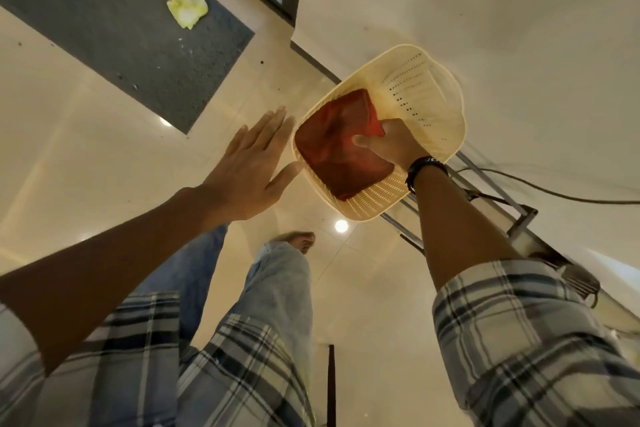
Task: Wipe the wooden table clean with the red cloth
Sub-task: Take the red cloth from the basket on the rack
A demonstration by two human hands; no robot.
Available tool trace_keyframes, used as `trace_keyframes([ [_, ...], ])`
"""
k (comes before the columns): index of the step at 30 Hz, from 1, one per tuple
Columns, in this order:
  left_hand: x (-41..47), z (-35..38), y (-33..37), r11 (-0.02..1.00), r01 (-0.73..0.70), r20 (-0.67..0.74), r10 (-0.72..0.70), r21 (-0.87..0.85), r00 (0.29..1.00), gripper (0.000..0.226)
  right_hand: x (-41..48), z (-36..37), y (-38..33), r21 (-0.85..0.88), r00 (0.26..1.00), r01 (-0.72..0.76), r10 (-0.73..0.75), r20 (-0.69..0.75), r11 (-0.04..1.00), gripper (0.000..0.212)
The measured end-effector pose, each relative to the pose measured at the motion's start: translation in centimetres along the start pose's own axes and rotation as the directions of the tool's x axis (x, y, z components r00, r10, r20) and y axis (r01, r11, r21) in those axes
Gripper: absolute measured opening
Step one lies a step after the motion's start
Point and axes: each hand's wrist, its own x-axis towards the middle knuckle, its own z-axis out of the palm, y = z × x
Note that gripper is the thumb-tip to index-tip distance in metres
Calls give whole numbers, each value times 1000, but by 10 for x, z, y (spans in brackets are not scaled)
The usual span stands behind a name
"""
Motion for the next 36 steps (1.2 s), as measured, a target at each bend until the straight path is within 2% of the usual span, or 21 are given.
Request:
trace_keyframes([
  [3,-14,-25,8,999,21,30,-20,-26,999,79,-57,-10,-22,271,997,71,-73,-2,960,18],
  [6,-26,-55,24,998,-14,46,17,-64,999,75,-115,-19,-41,485,992,115,-71,-109,867,27],
  [10,-37,-90,52,983,-139,58,147,-119,987,72,-195,-34,-64,772,977,167,0,-212,613,38],
  [12,-40,-104,70,966,-66,126,100,-250,987,56,-236,-39,-74,857,968,223,-3,-250,465,41],
  [14,-40,-113,89,849,59,137,16,-526,990,23,-273,-40,-78,900,955,279,6,-298,336,42],
  [15,-40,-118,100,764,106,144,-18,-637,989,17,-292,-39,-79,910,947,306,14,-322,279,44],
  [18,-43,-125,125,559,236,271,-21,-795,962,33,-344,-30,-74,900,910,398,52,-412,178,48],
  [21,-52,-123,152,514,237,320,78,-824,944,31,-390,-13,-59,861,854,487,124,-504,144,49],
  [24,-73,-111,179,557,148,284,165,-817,945,14,-435,13,-35,817,783,530,240,-574,225,39],
  [27,-105,-94,204,666,17,260,268,-746,928,13,-474,49,-9,797,686,502,405,-604,336,19],
  [30,-146,-71,227,765,-195,264,432,-614,862,7,-505,98,14,831,603,483,583,-544,276,16],
  [32,-177,-53,242,764,-360,279,562,-535,778,8,-526,135,25,853,550,477,686,-477,212,31],
  [34,-208,-35,258,714,-517,298,681,-472,669,12,-547,173,34,870,516,466,750,-415,161,66],
  [36,-241,-15,272,632,-668,342,775,-393,532,16,-567,208,43,890,491,402,770,-407,215,91],
])
